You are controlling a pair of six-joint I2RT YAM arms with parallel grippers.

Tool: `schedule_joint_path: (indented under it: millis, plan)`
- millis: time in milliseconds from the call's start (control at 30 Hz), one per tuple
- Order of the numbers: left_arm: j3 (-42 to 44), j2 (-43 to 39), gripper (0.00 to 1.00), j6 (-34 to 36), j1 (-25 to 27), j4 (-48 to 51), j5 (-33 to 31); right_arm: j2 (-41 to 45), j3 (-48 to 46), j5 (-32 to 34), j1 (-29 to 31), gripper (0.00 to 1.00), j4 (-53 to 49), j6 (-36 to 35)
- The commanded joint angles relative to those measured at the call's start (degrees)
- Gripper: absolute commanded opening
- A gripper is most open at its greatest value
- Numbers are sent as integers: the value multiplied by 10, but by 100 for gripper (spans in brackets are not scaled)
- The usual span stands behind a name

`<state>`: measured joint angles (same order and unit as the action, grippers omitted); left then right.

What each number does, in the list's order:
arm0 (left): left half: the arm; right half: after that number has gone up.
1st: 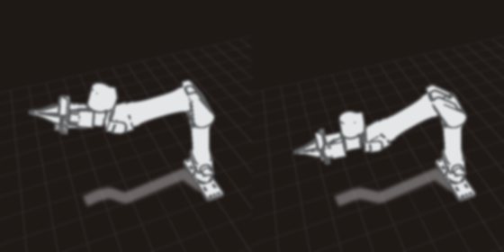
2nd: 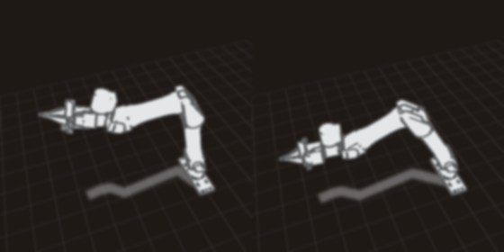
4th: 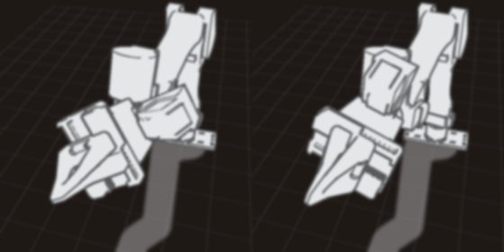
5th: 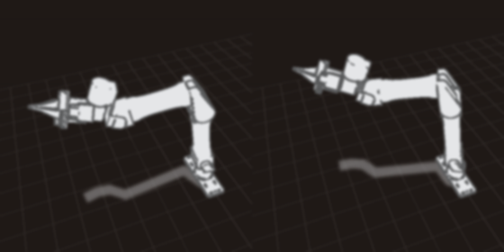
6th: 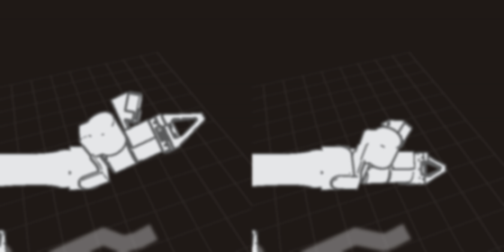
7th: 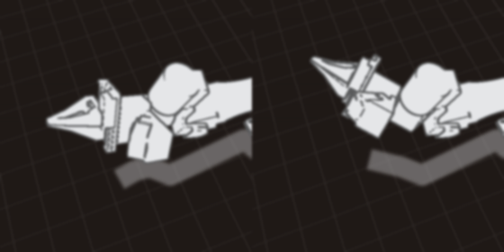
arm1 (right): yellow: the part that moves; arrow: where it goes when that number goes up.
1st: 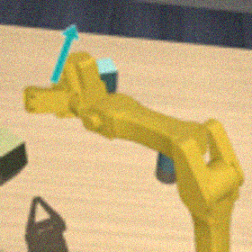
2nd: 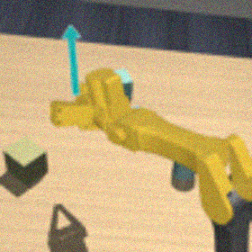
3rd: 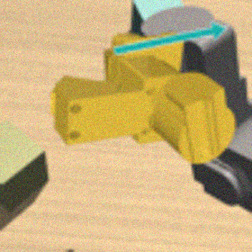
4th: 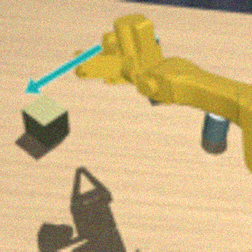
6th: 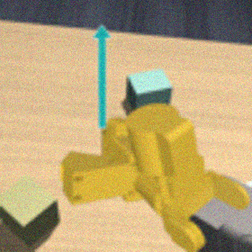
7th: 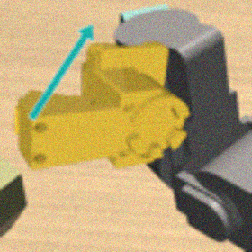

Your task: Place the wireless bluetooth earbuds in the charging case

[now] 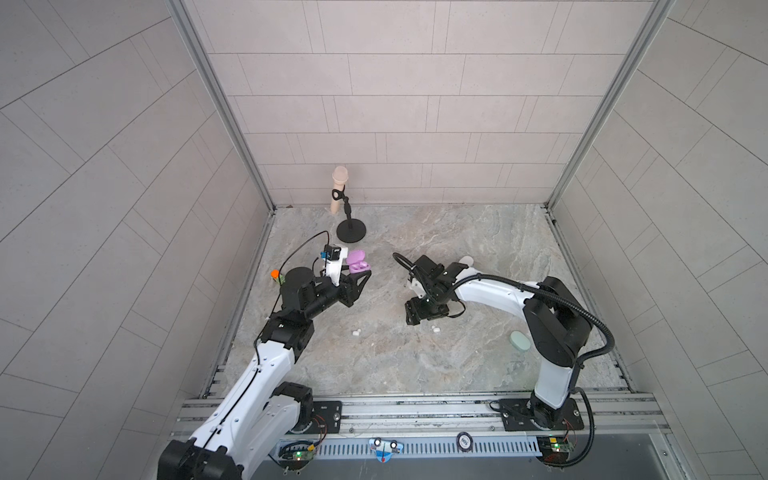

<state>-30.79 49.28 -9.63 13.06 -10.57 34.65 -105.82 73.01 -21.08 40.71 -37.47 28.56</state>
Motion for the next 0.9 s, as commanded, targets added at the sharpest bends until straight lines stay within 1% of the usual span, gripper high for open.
schedule_joint_path:
  millis: [0,133,333,500,867]
  plan:
    - [2,-4,18,-1,2,-10,5,-25,25,19,-16,75,-17,-29]
    - [2,-7,18,0,2,-6,4,-51,30,-2,-15,75,-2,-29]
    - [3,-7,18,-1,2,-10,2,-60,10,-14,-5,75,31,-12]
    - [1,-2,18,-2,2,-12,4,-54,10,-22,5,74,46,1]
    - [0,-3,18,-1,2,-12,5,-21,17,-15,26,74,30,21]
